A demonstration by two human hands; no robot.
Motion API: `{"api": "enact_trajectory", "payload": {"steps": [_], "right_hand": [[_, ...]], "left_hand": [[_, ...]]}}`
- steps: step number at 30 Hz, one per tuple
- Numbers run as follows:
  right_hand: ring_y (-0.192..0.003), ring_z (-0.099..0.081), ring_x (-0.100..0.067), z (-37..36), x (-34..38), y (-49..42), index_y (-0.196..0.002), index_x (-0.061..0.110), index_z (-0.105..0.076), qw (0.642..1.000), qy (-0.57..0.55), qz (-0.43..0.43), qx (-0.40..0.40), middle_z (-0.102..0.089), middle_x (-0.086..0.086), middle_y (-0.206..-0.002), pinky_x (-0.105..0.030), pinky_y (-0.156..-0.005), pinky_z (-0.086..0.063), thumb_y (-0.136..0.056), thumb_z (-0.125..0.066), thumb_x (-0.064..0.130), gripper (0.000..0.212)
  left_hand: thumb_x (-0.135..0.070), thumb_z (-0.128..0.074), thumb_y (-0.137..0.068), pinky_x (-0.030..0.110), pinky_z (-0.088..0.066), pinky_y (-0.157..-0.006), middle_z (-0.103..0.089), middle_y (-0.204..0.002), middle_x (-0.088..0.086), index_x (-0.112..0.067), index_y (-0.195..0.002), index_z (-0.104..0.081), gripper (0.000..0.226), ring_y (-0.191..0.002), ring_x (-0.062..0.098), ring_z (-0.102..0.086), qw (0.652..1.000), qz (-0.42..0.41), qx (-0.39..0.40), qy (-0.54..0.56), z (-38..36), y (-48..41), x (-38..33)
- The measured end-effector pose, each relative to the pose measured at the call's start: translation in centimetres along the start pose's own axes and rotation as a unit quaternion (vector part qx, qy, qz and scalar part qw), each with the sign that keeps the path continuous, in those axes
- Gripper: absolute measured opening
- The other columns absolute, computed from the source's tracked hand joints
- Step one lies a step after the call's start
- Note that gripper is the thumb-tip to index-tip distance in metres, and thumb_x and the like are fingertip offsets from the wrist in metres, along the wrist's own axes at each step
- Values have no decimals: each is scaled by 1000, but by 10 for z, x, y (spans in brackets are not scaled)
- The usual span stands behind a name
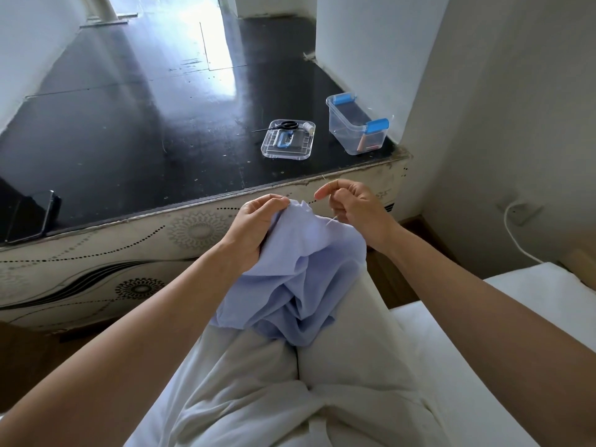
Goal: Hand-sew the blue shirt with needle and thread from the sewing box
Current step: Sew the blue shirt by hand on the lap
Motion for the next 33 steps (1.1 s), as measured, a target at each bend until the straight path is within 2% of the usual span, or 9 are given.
{"api": "enact_trajectory", "payload": {"steps": [4,9,12,19,22,25,27,30,33], "right_hand": [[-54,-46,-9,-8,-6,-3,-96,10,-59,1000,-19,-17,-7,-68,4,-85,-18,-54,-44,-103,-34,3,27],[-51,-39,-9,-36,-19,0,-95,5,-53,991,-23,-85,103,-51,-3,-70,-19,-46,-33,-104,-31,4,24],[-57,-39,-13,-31,-25,-5,-97,9,-57,992,32,-76,96,-48,-8,-75,-20,-50,-34,-104,-33,5,25],[-67,-50,-10,-24,-49,-1,-101,12,-61,980,138,-80,115,-56,-1,-81,-16,-59,-44,-105,-36,12,25],[-82,-54,-16,-17,-50,-2,-99,13,-61,978,181,-52,85,-58,0,-87,-27,-73,-46,-105,-38,14,24],[-87,-56,-19,2,-41,-3,-99,13,-59,981,194,-17,11,-58,0,-89,-35,-78,-49,-104,-38,15,22],[-80,-53,-11,15,-33,-3,-97,13,-56,982,185,1,-42,-56,4,-84,-27,-72,-48,-105,-37,14,21],[-75,-50,-7,26,-23,-4,-95,13,-55,978,182,18,-102,-54,4,-82,-17,-65,-43,-105,-36,13,22],[-76,-50,-6,23,-22,-4,-95,13,-55,974,198,26,-105,-56,1,-88,-14,-66,-42,-105,-36,12,21]], "left_hand": [[-14,-57,-95,23,-45,-55,-57,-68,2,-18,-68,-63,28,-61,14,-52,999,-22,41,16,-6,3,-4],[-11,-53,-95,23,-43,-55,-52,-67,3,-15,-71,-57,25,-61,13,-49,997,-36,62,29,-5,3,-4],[-11,-53,-95,21,-43,-54,-52,-66,1,-16,-70,-56,26,-60,11,-49,997,-46,47,40,2,2,-6],[-13,-52,-93,27,-41,-60,-52,-65,0,-23,-57,-59,39,-65,14,-47,994,-63,-36,80,23,-4,-3],[-13,-53,-93,27,-39,-61,-50,-64,-3,-25,-56,-58,39,-65,13,-44,993,-74,-70,63,32,-5,-1],[-16,-56,-94,23,-39,-60,-52,-65,-5,-22,-66,-59,29,-66,9,-44,987,-108,-106,-56,42,-3,-4],[-20,-60,-94,21,-40,-61,-57,-70,-3,-17,-77,-64,17,-66,8,-47,972,-128,-120,-156,46,-3,-6],[-21,-61,-94,15,-41,-61,-61,-73,-1,-11,-85,-67,15,-67,8,-50,958,-145,-132,-209,46,-6,-5],[-20,-59,-96,19,-41,-64,-60,-72,-4,-13,-85,-65,14,-68,8,-50,947,-149,-139,-250,46,-9,-8]]}}
Point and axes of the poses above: each hand's wrist, its own y-axis away from the middle knuckle, its own z-axis out of the back of the hand, x = y × z, the point moved 10 cm from there along -y, towards the middle knuckle
